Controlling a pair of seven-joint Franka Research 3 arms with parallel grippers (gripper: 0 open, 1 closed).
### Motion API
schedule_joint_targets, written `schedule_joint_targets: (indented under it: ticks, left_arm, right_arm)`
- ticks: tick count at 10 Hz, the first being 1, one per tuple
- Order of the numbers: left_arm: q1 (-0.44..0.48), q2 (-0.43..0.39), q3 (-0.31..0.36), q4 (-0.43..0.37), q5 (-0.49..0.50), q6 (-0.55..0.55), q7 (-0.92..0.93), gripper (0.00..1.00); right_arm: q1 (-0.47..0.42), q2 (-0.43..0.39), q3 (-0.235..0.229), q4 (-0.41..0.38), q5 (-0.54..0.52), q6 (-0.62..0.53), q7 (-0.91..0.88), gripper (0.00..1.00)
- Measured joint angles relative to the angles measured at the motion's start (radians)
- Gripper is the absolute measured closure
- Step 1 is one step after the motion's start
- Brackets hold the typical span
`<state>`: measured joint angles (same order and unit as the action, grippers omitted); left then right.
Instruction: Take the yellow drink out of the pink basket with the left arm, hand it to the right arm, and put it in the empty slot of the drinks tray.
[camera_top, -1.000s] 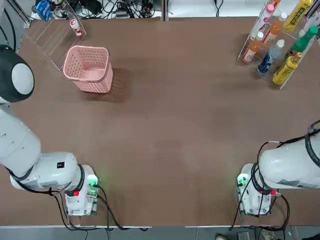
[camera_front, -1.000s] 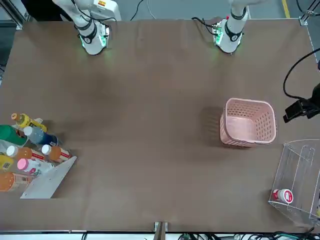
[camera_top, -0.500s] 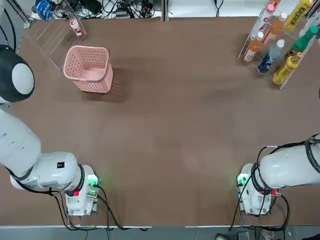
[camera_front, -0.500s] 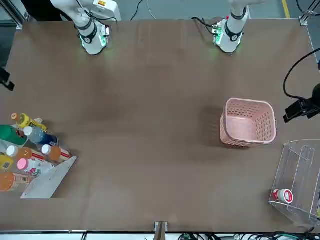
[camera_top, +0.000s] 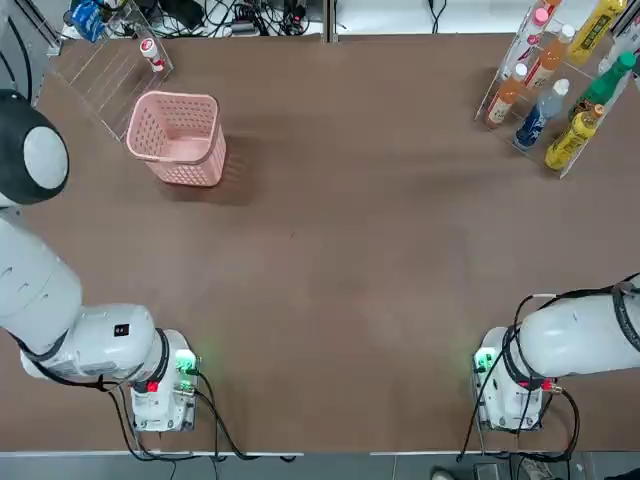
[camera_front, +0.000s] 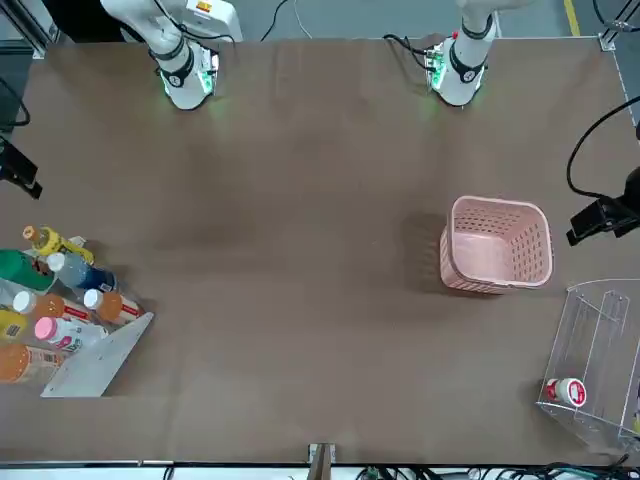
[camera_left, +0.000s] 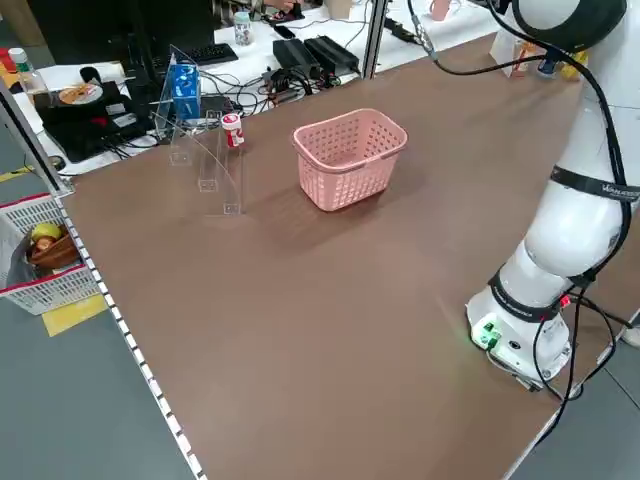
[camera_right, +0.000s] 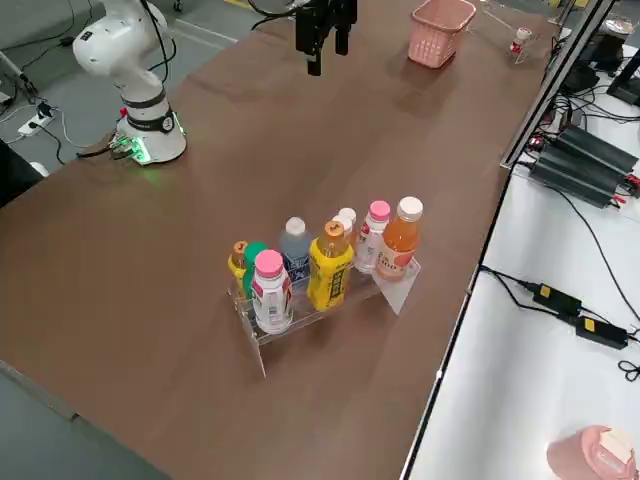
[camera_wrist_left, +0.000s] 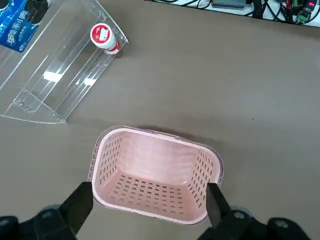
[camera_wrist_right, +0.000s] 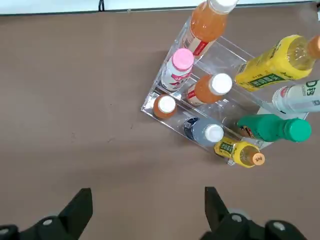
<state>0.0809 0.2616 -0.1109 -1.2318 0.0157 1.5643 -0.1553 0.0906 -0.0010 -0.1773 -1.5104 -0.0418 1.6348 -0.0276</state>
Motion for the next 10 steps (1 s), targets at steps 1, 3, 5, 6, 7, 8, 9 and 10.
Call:
schedule_joint_targets:
  ticks: [1,3,5,6,7,8,9,10]
  left_arm:
    - [0.0,0.0,0.0,0.0,0.0,0.0,0.0,0.0]
    - [0.0,0.0,0.0,0.0,0.0,0.0,0.0,0.0]
    - [0.0,0.0,0.0,0.0,0.0,0.0,0.0,0.0]
    - [0.0,0.0,0.0,0.0,0.0,0.0,0.0,0.0]
    - [0.0,0.0,0.0,0.0,0.0,0.0,0.0,0.0]
    - [0.0,0.0,0.0,0.0,0.0,0.0,0.0,0.0]
    - [0.0,0.0,0.0,0.0,0.0,0.0,0.0,0.0]
    - [0.0,0.0,0.0,0.0,0.0,0.0,0.0,0.0]
  right_arm:
    - [0.0,-0.003,0.0,-0.001,0.0,0.001,0.0,0.01]
    - [0.0,-0.004,0.0,-0.002,0.0,0.002,0.0,0.01]
    - [0.0,-0.004,0.0,-0.007,0.0,-0.027,-0.001,0.01]
    - [0.0,-0.004,0.0,-0.008,0.0,-0.054,-0.001,0.01]
    - [0.0,-0.004,0.0,-0.008,0.0,-0.063,-0.002,0.01]
    - [0.0,-0.004,0.001,-0.008,0.001,-0.066,-0.004,0.01]
    - [0.0,-0.004,0.002,-0.008,0.001,-0.066,-0.006,0.01]
    - [0.001,-0.004,0.003,-0.008,0.003,-0.066,-0.012,0.01]
